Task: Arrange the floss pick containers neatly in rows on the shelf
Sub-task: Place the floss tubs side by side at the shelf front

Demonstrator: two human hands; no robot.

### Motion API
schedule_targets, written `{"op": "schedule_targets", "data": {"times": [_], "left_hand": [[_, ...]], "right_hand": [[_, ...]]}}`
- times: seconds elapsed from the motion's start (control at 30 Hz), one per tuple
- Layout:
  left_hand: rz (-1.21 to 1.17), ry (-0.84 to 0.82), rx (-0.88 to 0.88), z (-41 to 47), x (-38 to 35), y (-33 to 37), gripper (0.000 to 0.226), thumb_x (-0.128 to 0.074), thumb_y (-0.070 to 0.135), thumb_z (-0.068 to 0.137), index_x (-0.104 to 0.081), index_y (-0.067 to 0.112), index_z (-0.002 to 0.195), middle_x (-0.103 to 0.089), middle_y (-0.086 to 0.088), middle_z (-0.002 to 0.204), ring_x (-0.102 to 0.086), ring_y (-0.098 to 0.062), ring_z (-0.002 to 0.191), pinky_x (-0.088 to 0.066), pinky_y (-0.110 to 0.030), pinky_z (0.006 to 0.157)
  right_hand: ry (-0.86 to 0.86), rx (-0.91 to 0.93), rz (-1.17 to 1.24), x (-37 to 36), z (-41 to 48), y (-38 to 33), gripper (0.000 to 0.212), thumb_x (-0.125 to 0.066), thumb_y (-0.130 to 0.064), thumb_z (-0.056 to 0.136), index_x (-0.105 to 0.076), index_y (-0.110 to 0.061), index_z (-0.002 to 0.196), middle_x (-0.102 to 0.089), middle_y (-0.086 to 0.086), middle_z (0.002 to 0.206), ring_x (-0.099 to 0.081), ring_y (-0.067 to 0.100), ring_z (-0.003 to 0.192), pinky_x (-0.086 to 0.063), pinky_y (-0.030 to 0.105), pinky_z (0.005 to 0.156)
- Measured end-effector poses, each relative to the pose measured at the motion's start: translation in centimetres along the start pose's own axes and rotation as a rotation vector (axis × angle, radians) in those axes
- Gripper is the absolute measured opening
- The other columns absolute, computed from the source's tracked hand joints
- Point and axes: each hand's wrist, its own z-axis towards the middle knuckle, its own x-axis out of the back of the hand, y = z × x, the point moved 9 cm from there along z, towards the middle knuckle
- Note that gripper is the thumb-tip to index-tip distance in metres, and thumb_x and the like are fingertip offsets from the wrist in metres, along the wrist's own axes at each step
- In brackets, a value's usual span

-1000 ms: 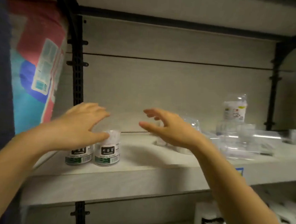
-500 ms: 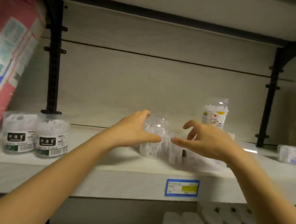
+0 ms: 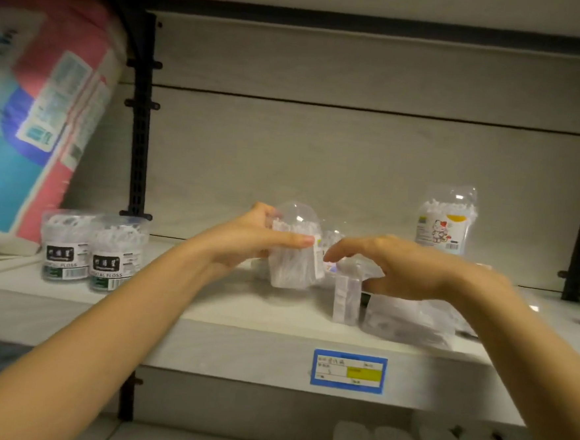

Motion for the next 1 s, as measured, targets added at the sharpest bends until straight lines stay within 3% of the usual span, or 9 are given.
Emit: {"op": "schedule_targets", "data": {"times": [0.07, 0.17, 0.3, 0.37, 0.5, 0.6, 0.67, 0.83, 1.0], "left_hand": [[-0.243, -0.022, -0.011, -1.1, 1.0, 0.2, 0.065, -0.079, 0.017, 0.067, -0.051, 0.008, 0.125, -0.065, -0.004, 0.116, -0.064, -0.013, 0.099, -0.051, -0.029, 0.089], [-0.611, -0.145, -0.012, -3.2, 1.4, 0.3, 0.068, -0.082, 0.016, 0.061, -0.058, 0.003, 0.123, -0.062, -0.014, 0.125, -0.059, -0.026, 0.116, -0.047, -0.038, 0.099], [-0.911, -0.217, -0.036, -5.6, 1.3, 0.6, 0.067, -0.082, 0.022, 0.054, -0.064, 0.0, 0.115, -0.065, -0.018, 0.12, -0.064, -0.028, 0.109, -0.054, -0.042, 0.086], [-0.964, -0.168, -0.034, -6.3, 1.8, 0.4, 0.057, -0.073, 0.026, 0.059, -0.068, 0.001, 0.111, -0.068, -0.017, 0.113, -0.068, -0.027, 0.101, -0.056, -0.039, 0.083], [-1.086, -0.092, 0.014, -7.1, 2.5, -0.7, 0.062, -0.065, 0.031, 0.059, -0.066, 0.001, 0.113, -0.058, -0.018, 0.128, -0.058, -0.031, 0.112, -0.042, -0.043, 0.102], [-1.158, -0.065, 0.035, -7.7, 2.8, -1.5, 0.053, -0.057, 0.033, 0.067, -0.069, 0.002, 0.107, -0.06, -0.02, 0.123, -0.062, -0.033, 0.103, -0.046, -0.042, 0.097], [-1.183, -0.044, 0.033, -8.0, 3.2, -1.9, 0.06, -0.056, 0.034, 0.068, -0.064, 0.001, 0.117, -0.057, -0.02, 0.129, -0.06, -0.032, 0.11, -0.047, -0.044, 0.095], [-1.188, 0.002, -0.022, -8.8, 4.3, -2.3, 0.065, -0.054, 0.037, 0.069, -0.057, 0.004, 0.125, -0.054, -0.02, 0.132, -0.059, -0.033, 0.107, -0.053, -0.043, 0.086], [-1.116, -0.031, -0.042, -9.6, 3.3, -2.2, 0.05, -0.053, 0.04, 0.068, -0.075, 0.005, 0.097, -0.065, -0.02, 0.115, -0.067, -0.033, 0.092, -0.055, -0.041, 0.081]], "right_hand": [[-0.073, -0.008, -0.038, -0.8, 0.6, 0.1, 0.054, -0.065, -0.013, 0.084, -0.046, -0.036, 0.129, -0.044, -0.014, 0.141, -0.042, 0.008, 0.127, -0.032, 0.024, 0.102], [-0.183, -0.024, -0.075, -1.6, 1.1, 0.0, 0.058, -0.066, -0.017, 0.084, -0.043, -0.037, 0.132, -0.039, -0.012, 0.145, -0.038, 0.011, 0.132, -0.03, 0.028, 0.108], [-0.215, -0.025, -0.098, -1.4, 2.0, -0.4, 0.057, -0.067, -0.025, 0.083, -0.043, -0.032, 0.133, -0.044, -0.009, 0.142, -0.042, 0.012, 0.128, -0.033, 0.027, 0.106], [-0.216, -0.013, -0.069, -1.2, 2.5, -0.7, 0.053, -0.067, -0.025, 0.083, -0.046, -0.03, 0.131, -0.048, -0.01, 0.137, -0.045, 0.01, 0.123, -0.035, 0.026, 0.105], [-0.178, 0.045, 0.064, -0.6, 3.1, -1.6, 0.044, -0.065, -0.022, 0.085, -0.049, -0.027, 0.126, -0.054, -0.01, 0.126, -0.051, 0.006, 0.113, -0.041, 0.025, 0.101], [-0.028, 0.074, 0.276, 1.5, 2.8, -2.1, 0.038, -0.065, -0.028, 0.083, -0.053, -0.027, 0.12, -0.06, -0.009, 0.118, -0.06, 0.014, 0.106, -0.049, 0.034, 0.093], [0.073, 0.09, 0.439, 3.0, 2.0, -2.5, 0.04, -0.066, -0.035, 0.079, -0.055, -0.027, 0.116, -0.065, -0.008, 0.111, -0.065, 0.015, 0.099, -0.054, 0.038, 0.086], [0.12, 0.079, 0.735, 3.5, -0.5, -3.8, 0.046, -0.062, -0.035, 0.069, -0.056, -0.028, 0.114, -0.069, -0.013, 0.105, -0.067, 0.012, 0.096, -0.055, 0.037, 0.086], [0.114, 0.052, 0.786, 2.9, -2.1, -5.1, 0.045, -0.06, -0.037, 0.068, -0.056, -0.032, 0.113, -0.069, -0.013, 0.105, -0.068, 0.011, 0.096, -0.055, 0.034, 0.086]]}}
